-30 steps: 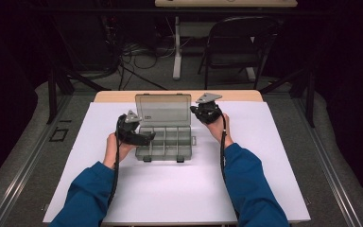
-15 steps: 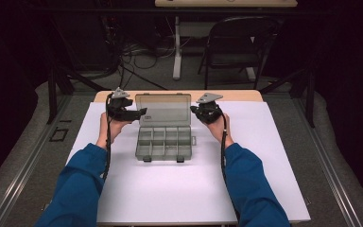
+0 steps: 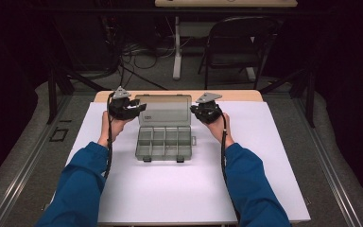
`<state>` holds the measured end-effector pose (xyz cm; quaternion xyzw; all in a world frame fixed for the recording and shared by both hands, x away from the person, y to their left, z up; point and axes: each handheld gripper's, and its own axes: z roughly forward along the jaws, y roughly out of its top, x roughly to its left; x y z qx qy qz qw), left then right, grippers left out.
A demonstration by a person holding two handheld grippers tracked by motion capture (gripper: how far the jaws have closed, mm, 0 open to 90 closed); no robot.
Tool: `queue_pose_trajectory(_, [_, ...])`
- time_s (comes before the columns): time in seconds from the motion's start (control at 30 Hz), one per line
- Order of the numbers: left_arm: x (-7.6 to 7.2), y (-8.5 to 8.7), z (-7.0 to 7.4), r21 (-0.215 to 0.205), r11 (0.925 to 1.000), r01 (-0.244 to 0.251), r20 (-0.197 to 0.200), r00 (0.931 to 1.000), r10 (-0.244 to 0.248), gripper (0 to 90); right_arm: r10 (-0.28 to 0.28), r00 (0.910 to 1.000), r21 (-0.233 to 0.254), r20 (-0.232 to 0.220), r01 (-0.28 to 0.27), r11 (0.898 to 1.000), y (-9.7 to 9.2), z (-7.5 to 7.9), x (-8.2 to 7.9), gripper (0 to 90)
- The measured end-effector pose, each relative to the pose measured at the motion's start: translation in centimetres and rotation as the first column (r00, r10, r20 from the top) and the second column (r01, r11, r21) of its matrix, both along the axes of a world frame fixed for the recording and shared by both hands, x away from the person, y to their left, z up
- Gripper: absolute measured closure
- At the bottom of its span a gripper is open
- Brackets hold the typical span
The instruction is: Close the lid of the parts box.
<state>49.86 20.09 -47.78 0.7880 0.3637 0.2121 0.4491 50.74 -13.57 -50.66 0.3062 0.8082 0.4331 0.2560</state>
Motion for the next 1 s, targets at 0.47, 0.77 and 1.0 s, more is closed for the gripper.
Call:
queue_pose_trajectory(0.47, [-0.1, -0.1, 0.1, 0.025, 0.9997, 0.006, 0.005, 1.0000, -0.006, 59.6, -0.024, 0.9996, 0.027, -0.017, 0.025, 0.999, -2.1, 2.8, -1.0, 42.2])
queue_pose_trajectory(0.77, [0.0, -0.2, -0.1, 0.043, 0.9991, 0.004, 0.004, 1.0000, -0.005, 58.4, -0.003, 0.9991, 0.086, -0.042, 0.007, 0.996, 0.1, 5.0, -0.3, 50.5])
queue_pose_trajectory(1.0, [0.0, 0.0, 0.1, 0.045, 0.9989, 0.016, -0.003, 0.9999, -0.016, 56.9, -0.006, 0.9989, 0.106, -0.047, 0.011, 0.994, 1.4, 5.1, 0.1, 65.4])
